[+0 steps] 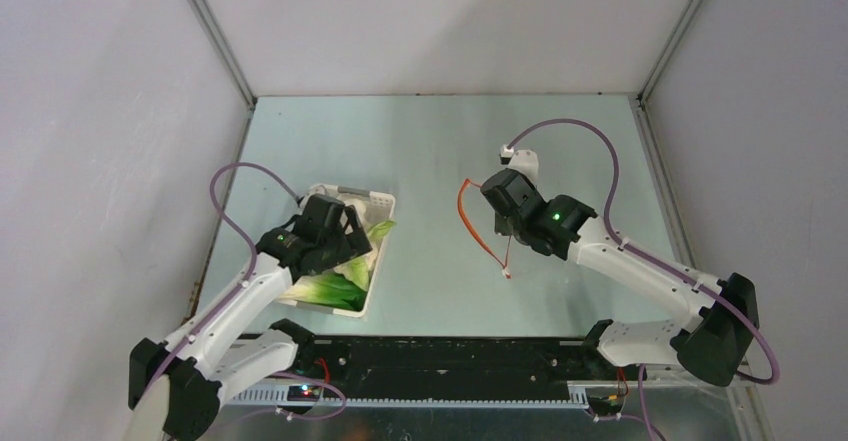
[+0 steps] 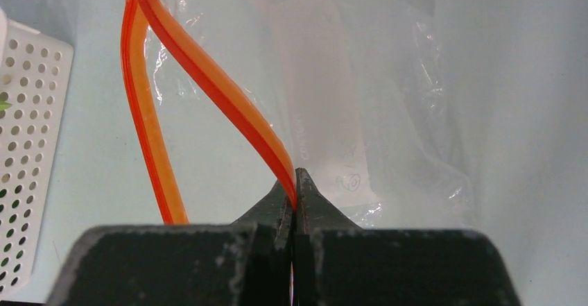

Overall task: Place the food in the zip-top bag and seal the zipper
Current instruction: Open the zipper of the food storage bag at the center of the board, then pick up the fake vegetable from the bin.

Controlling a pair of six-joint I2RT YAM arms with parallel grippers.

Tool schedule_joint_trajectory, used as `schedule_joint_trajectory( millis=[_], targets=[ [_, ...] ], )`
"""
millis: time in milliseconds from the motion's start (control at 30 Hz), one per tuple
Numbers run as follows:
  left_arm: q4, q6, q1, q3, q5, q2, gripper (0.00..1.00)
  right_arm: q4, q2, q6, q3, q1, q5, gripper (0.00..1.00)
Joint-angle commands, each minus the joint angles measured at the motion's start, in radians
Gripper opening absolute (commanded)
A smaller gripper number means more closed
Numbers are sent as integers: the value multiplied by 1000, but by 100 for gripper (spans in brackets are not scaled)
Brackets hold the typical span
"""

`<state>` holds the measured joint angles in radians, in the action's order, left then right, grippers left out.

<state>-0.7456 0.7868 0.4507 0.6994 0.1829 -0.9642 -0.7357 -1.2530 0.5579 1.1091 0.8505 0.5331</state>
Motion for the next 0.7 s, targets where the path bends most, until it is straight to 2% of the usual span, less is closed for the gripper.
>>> schedule_joint_trajectory(
  millis=[0,167,267,433,667],
  targets=[
    [58,28,-10,8,48,51,100,27,27,17,-3,-1,-8,0],
    [81,78,-29,-27,103,196,100,27,31,15,-4,-1,-8,0],
    [65,74,-54,-30,112,226,100,30,33,13,-4,-2,-11,0],
    [46,69,-101,-35,80,164,100,33,30,15,-3,-1,-15,0],
    [87,68,-113,-30,23,68,98,24,32,27,-3,1,-17,0]
  ],
)
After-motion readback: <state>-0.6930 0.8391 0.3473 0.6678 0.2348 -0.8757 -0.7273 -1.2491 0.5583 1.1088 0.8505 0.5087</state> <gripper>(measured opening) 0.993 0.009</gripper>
